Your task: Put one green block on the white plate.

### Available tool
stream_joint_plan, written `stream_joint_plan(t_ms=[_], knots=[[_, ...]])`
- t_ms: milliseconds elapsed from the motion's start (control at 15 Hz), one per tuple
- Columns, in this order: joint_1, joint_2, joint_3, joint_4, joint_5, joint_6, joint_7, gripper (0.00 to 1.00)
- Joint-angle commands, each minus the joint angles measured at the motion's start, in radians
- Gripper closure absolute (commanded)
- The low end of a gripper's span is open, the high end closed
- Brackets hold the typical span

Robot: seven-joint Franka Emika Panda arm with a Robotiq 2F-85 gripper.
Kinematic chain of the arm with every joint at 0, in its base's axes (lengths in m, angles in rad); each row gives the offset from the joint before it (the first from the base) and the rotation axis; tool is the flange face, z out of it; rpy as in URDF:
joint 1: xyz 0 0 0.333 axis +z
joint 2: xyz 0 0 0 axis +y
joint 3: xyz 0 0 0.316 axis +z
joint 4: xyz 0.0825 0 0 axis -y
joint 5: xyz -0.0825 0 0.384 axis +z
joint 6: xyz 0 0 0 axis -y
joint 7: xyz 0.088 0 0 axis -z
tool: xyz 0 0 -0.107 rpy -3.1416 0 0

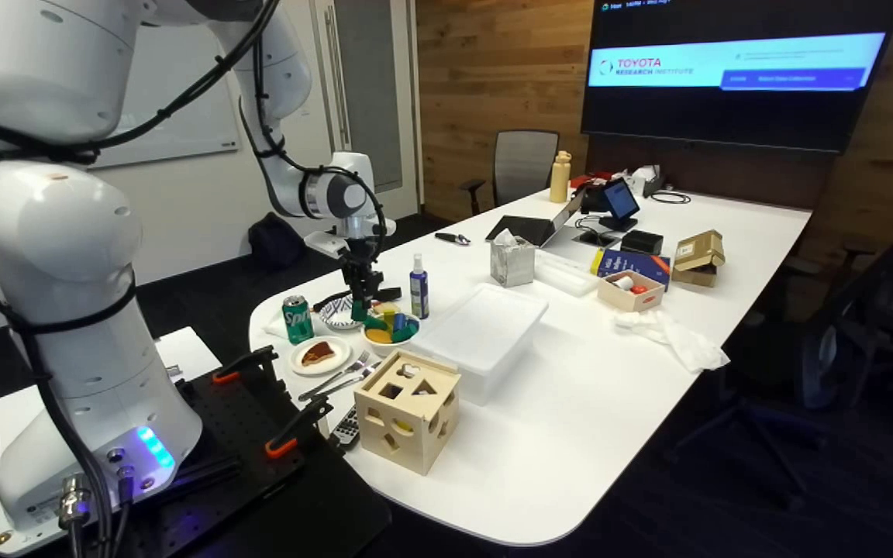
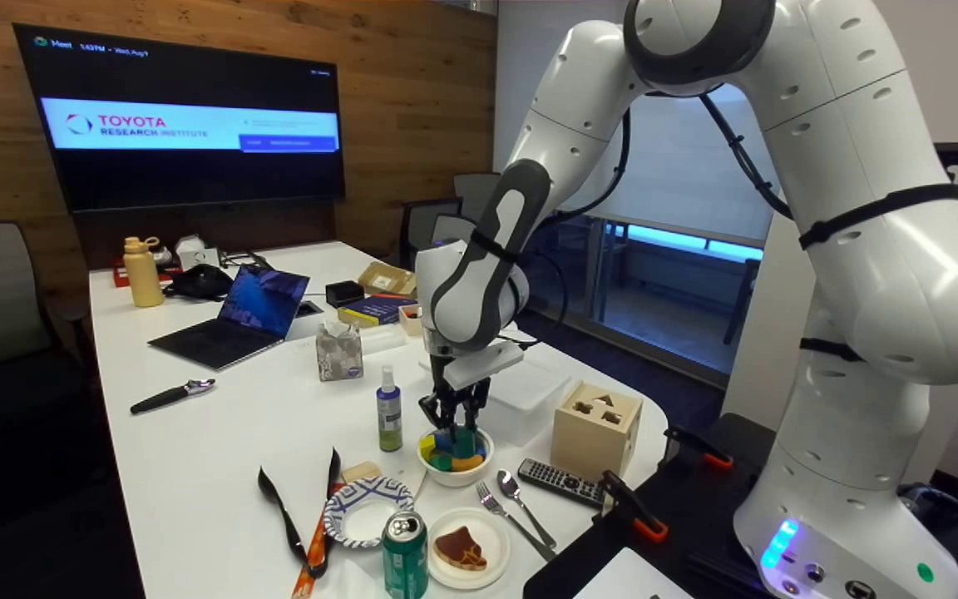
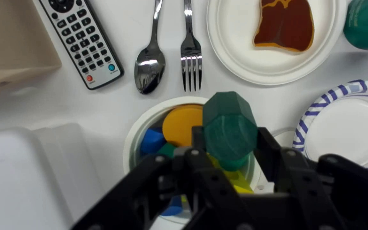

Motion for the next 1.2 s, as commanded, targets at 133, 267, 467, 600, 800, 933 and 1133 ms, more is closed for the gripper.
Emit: stream_joint_plan(t_ms=[133, 267, 467, 600, 800, 933, 1133], knots=[[0.101, 0.015, -0.04, 0.01, -0.106, -0.014, 0.028, 0.82], [0.088, 0.021, -0.01, 0.009, -0.096, -0.027, -0.012, 0.82], [0.073, 0.033, 0.023, 0.006, -0.084, -0.043, -0.066, 0.82], [0.061, 0.045, 0.046, 0.008, -0.076, -0.057, -0.111, 0.82], [0.058, 0.065, 0.063, 0.011, -0.081, -0.061, -0.16, 0.82], [0.054, 0.086, 0.07, 0.021, -0.084, -0.062, -0.189, 0.82], [0.062, 0.109, 0.066, 0.038, -0.094, -0.066, -0.218, 0.82]])
